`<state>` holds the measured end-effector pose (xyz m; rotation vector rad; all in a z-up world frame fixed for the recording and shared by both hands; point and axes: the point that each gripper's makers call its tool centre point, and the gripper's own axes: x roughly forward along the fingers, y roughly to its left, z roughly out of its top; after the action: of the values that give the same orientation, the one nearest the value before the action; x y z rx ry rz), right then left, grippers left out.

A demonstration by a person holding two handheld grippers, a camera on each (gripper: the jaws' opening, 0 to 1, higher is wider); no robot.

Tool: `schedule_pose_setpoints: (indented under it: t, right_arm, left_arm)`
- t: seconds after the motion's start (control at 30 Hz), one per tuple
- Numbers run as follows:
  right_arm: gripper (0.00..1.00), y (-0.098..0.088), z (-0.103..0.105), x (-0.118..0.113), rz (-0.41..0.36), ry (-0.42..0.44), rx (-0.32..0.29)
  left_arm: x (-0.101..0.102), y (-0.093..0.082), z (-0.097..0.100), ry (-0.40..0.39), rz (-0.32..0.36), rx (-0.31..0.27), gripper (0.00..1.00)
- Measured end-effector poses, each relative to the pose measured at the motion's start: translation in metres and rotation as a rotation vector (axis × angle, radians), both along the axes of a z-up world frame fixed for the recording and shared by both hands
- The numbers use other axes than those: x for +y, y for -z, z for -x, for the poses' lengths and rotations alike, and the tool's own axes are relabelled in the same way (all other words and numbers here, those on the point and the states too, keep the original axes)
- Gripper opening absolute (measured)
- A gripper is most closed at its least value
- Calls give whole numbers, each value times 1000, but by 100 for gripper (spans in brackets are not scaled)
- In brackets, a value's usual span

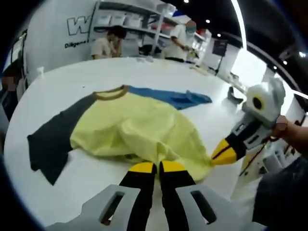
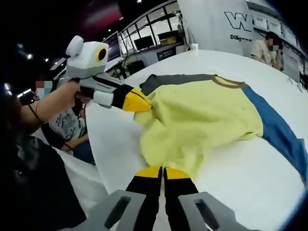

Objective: Fold the garment on the visible template until the final outline fits inside the template.

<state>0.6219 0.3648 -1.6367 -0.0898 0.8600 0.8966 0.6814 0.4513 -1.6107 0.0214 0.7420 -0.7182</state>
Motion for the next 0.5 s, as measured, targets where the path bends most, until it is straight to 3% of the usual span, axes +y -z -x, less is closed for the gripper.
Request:
schedule_pose_setpoints:
  t: [0.33,0.5]
  right_arm:
    - [0,-1,13,12,-18,-8,14]
    - [0,5,11,13,-13,1,-9]
  left_arm:
    - [5,7,7,7,-14,-12,4]
    - [11,7,12,1,-15,-53,14]
